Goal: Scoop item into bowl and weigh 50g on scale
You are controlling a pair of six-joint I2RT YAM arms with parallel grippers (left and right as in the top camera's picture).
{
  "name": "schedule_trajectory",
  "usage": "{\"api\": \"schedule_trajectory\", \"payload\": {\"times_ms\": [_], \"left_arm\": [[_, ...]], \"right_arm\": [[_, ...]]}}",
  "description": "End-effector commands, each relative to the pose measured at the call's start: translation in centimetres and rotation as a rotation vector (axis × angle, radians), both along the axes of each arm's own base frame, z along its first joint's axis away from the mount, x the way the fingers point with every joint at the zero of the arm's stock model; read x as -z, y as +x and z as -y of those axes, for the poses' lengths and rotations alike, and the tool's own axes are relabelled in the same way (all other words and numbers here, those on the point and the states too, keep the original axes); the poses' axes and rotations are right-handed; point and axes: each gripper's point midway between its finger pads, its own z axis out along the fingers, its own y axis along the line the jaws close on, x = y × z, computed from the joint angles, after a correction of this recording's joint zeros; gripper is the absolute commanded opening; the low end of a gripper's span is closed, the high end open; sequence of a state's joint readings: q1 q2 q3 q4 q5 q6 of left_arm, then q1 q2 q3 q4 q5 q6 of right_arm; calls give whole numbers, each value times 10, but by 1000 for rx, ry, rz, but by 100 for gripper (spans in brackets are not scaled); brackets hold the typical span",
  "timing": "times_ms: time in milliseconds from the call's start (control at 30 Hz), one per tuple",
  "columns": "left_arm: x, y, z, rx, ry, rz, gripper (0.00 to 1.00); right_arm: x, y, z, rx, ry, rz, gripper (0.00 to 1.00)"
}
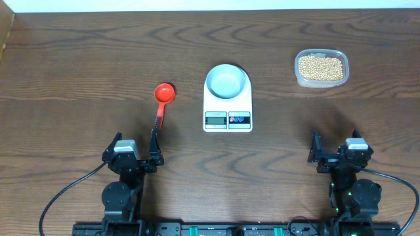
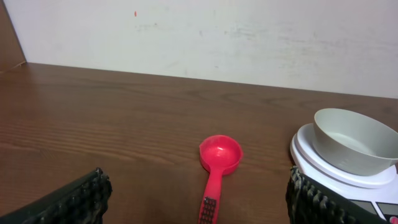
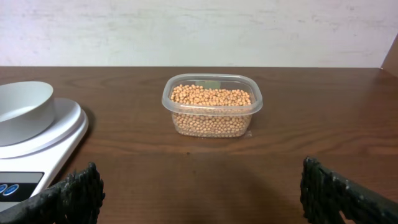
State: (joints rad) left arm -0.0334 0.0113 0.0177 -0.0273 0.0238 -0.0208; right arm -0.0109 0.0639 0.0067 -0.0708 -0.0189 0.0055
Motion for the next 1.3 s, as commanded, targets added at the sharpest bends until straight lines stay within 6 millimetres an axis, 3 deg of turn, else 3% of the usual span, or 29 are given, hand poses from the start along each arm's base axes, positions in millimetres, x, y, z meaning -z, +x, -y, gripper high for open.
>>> {"api": "schedule_trajectory", "payload": {"times_ms": [0,800,1000,1267], "left_arm": [[17,-1,-7,-38,23,-55,92],[16,-1,-7,-38,23,-52,92],[7,-2,-7,-38,23,-41,92],[7,-2,-7,-37,27,-140,92]], "right_arm": [[2,0,0,2,-15,-8,99],[2,0,0,2,-15,-8,99],[2,0,0,2,-15,-8,99],[2,0,0,2,-15,-8,99]]}}
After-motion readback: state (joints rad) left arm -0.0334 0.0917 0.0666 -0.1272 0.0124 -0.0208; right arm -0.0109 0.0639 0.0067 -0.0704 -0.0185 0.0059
